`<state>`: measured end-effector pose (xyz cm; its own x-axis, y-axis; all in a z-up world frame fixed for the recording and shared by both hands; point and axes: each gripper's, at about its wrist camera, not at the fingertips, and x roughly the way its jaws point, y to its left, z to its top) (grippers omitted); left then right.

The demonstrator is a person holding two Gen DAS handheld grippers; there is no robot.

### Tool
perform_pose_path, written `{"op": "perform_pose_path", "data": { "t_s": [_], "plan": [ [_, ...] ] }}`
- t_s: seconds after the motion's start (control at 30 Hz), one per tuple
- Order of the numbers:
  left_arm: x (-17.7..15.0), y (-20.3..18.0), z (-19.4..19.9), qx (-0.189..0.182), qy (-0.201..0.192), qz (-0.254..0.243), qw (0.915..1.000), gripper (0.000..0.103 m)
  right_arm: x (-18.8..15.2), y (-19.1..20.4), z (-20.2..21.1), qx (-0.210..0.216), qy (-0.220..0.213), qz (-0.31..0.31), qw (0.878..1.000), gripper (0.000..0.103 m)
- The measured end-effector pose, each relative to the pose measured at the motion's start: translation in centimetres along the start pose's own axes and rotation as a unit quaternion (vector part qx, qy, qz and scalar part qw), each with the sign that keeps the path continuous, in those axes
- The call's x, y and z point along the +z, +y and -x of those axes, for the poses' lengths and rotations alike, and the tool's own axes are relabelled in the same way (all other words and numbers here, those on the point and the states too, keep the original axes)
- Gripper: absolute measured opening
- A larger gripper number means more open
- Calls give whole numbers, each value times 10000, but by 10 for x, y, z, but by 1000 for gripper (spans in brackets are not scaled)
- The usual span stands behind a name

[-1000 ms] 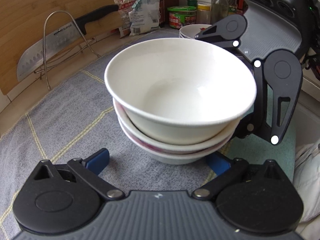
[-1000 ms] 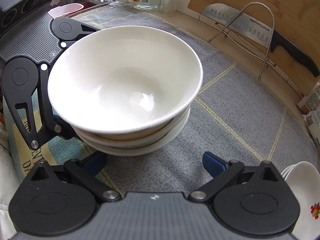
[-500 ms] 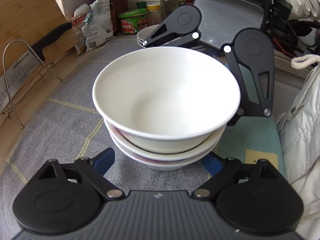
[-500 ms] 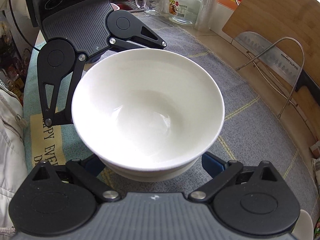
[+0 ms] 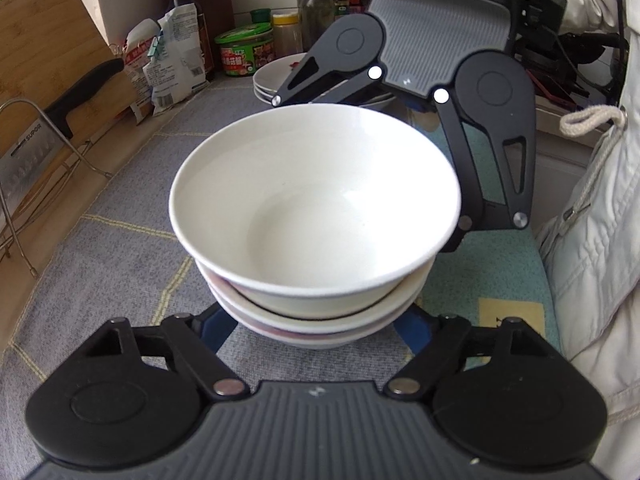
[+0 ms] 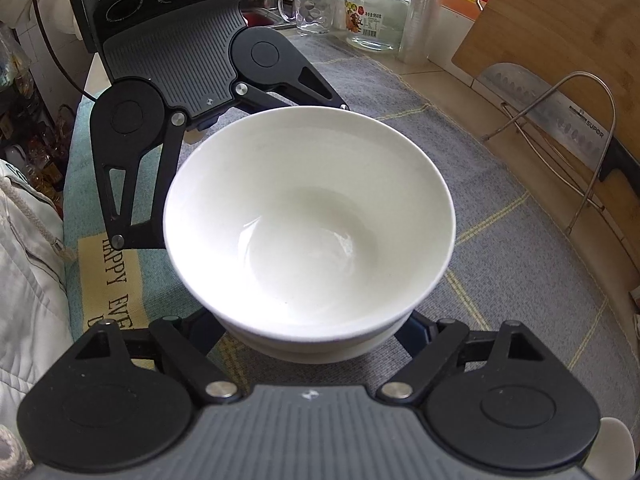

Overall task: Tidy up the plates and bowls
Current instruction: 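Lift the bowl stack with both grippers and carry it toward the plate stack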

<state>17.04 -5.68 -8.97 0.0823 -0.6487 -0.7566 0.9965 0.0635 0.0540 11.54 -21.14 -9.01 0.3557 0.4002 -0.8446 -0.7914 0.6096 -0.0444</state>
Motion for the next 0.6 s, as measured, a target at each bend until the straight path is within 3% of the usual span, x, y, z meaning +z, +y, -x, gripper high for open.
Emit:
{"op": "perform_pose_path", "data": {
  "t_s": [0.6],
  "plan": [
    [2,0,-3,85,70,50,9999,83,2,-2,-3,-102,-44,-227,9997,91]
  ]
}}
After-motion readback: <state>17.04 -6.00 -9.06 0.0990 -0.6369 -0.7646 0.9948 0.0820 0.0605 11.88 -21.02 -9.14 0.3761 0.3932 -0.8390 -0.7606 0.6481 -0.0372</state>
